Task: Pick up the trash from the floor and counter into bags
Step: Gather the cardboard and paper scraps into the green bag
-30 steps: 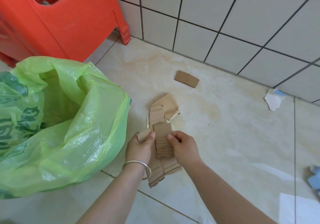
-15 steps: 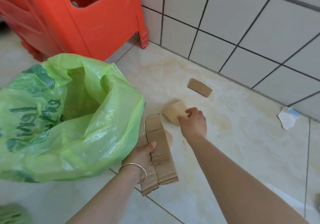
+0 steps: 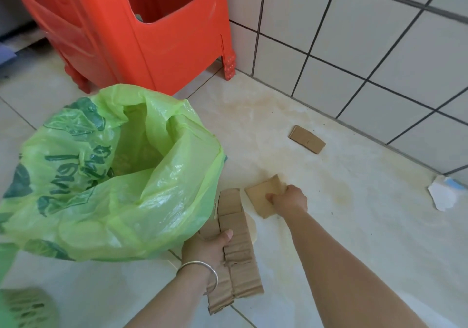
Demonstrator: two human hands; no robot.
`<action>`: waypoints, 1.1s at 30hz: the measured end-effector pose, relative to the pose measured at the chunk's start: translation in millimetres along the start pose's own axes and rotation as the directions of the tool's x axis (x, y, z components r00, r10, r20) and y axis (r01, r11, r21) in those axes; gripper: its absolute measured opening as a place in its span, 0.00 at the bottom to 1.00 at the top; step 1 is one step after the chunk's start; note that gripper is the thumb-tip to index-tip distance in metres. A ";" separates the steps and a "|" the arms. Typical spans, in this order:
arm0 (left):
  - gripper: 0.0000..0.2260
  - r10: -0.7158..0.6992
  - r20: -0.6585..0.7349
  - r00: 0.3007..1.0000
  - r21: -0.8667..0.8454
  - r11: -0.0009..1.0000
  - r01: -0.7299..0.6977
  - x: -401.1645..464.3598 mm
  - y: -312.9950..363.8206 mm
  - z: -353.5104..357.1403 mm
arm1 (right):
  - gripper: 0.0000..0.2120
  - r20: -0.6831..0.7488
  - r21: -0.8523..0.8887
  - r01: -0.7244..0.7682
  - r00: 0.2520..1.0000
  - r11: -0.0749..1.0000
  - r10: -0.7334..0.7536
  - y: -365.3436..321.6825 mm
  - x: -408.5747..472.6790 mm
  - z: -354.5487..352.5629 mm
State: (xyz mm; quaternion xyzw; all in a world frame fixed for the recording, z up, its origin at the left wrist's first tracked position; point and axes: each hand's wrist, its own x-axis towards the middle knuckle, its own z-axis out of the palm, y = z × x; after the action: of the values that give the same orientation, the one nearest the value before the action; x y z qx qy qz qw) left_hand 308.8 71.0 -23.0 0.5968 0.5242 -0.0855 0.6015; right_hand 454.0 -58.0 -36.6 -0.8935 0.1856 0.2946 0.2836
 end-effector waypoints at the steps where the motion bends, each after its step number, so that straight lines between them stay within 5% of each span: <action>1: 0.33 0.013 0.003 1.000 0.003 1.000 -0.013 -0.6 -1.8 2.3 | 0.17 -0.006 0.037 0.002 1.000 0.999 -0.001 6.8 -3.6 -1.3; 5: 0.29 -0.025 -0.018 1.000 0.007 1.000 0.025 -4.3 -6.5 10.3 | 0.11 -0.119 0.411 0.028 0.993 0.911 0.023 34.9 -25.2 -15.6; 9: 0.12 -0.006 -0.021 1.000 -0.036 0.999 0.005 -21.0 -4.5 20.8 | 0.07 0.094 0.742 -0.035 0.994 0.670 -0.053 55.6 -60.4 -22.8; 11: 0.04 0.037 0.013 0.999 -0.064 0.997 -0.037 -35.4 0.2 30.1 | 0.07 0.128 0.679 0.006 0.984 0.734 -0.126 66.2 -78.3 -20.8; 13: 0.08 0.098 0.070 0.993 -0.078 0.993 -0.092 -53.3 6.3 39.8 | 0.10 0.087 0.593 0.071 0.985 0.802 -0.151 75.5 -92.8 -24.6; 19: 0.05 0.118 0.257 0.959 -0.033 0.993 -0.114 -106.5 10.2 78.2 | 0.13 -0.044 0.547 0.135 0.990 0.826 -0.133 119.1 -118.4 -75.8; 29: 0.06 0.109 0.551 0.827 0.194 0.947 -0.255 -228.9 -22.7 194.4 | 0.14 -0.221 0.616 -0.019 0.955 0.787 0.196 260.4 -160.7 -169.3; 33: 0.06 0.031 0.563 0.826 0.269 0.938 -0.218 -253.9 -53.9 232.7 | 0.11 -0.232 0.649 -0.065 0.932 0.758 0.279 308.9 -163.7 -186.9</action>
State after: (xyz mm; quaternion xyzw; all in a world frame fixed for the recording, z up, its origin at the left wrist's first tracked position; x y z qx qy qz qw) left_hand 281.9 -264.3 68.3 0.6700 0.2674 -0.2975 0.6254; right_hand 254.6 -384.2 68.4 -0.7600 0.3986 0.0940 0.5047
